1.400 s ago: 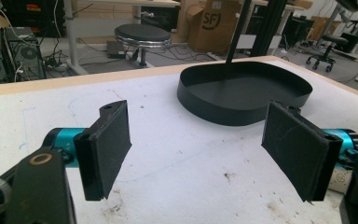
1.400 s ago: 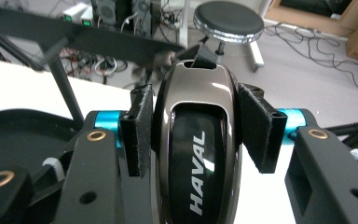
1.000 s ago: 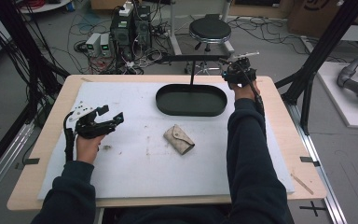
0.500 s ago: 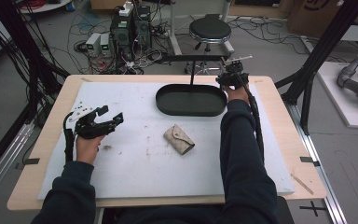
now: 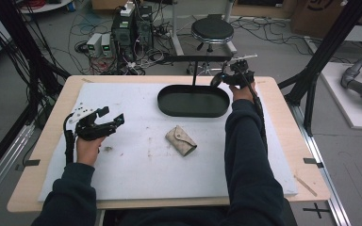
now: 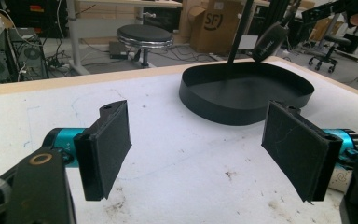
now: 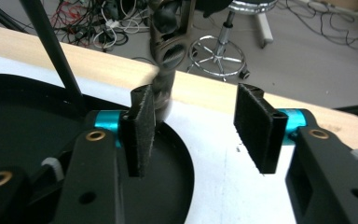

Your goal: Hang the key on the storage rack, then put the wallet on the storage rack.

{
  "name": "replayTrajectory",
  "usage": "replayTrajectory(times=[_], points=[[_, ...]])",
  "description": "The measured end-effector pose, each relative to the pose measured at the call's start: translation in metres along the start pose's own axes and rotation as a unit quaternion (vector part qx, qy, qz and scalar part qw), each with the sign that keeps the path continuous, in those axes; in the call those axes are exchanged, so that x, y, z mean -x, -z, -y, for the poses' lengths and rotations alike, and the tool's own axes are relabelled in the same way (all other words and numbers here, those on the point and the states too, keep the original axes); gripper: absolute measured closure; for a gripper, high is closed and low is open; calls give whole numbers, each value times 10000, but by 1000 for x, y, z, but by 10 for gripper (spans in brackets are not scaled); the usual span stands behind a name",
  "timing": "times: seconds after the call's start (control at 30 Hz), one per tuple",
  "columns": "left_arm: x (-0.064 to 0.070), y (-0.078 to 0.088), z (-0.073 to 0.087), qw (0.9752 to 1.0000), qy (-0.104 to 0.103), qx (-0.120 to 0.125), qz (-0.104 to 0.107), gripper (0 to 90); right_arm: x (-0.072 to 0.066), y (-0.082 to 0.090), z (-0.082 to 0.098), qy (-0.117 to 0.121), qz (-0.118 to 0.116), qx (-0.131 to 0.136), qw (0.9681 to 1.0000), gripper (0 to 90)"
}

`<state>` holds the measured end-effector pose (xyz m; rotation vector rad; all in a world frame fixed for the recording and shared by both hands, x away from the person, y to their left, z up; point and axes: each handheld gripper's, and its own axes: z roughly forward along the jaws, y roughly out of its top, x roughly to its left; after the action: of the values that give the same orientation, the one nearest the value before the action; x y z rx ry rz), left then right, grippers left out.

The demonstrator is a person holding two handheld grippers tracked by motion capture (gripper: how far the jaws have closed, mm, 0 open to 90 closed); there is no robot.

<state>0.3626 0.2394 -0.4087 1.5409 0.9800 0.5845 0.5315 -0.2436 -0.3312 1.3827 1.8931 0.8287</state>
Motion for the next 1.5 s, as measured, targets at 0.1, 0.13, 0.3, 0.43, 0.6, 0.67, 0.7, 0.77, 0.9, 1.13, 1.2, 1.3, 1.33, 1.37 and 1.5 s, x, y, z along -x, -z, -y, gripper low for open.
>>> replayTrajectory(times=[0.1,0.13,0.3,0.43,0.6,0.67,0.7,0.77,0.9,1.13,1.2,1.3,1.33,1.37,1.5], points=[[0,0,0,10000,1,-13,-2,232,2,5,-1,74,40,13,10000,499],[-1,0,0,10000,-10,-20,1,232,3,8,-2,153,51,26,9999,498],[0,0,0,10000,-13,22,5,232,9,32,-3,340,-292,104,9989,414],[-1,2,-2,9998,-79,180,-93,181,13,50,0,307,-701,25,9971,265],[-1,2,-2,9997,-140,178,-50,172,11,78,11,468,-903,22,9948,206],[-1,1,-2,9998,-142,143,-16,172,11,93,24,663,-937,385,9927,206],[-1,1,-2,9998,-142,143,-16,172,12,98,29,693,-935,431,9923,206],[0,0,-1,9999,-140,99,3,173,14,104,35,672,-1013,491,9914,206],[1,-1,-1,9999,-161,41,20,174,16,117,60,564,-1184,549,9898,204],[1,-1,-1,9999,-151,37,-4,176,1,103,113,468,-1344,456,9888,204],[2,-1,-1,9999,-156,22,-6,176,-3,98,123,514,-1363,365,9886,204],[2,-2,-1,9999,-165,4,-4,179,-6,95,127,607,-1442,201,9875,204],[3,-2,0,9999,-167,-6,18,179,-7,96,127,575,-1443,238,9876,204],[3,-2,0,9999,-167,-6,18,180,-7,96,127,575,-1443,238,9876,204],[1,-2,0,9999,-129,-4,4,181,-14,96,128,598,-1500,375,9862,204]])
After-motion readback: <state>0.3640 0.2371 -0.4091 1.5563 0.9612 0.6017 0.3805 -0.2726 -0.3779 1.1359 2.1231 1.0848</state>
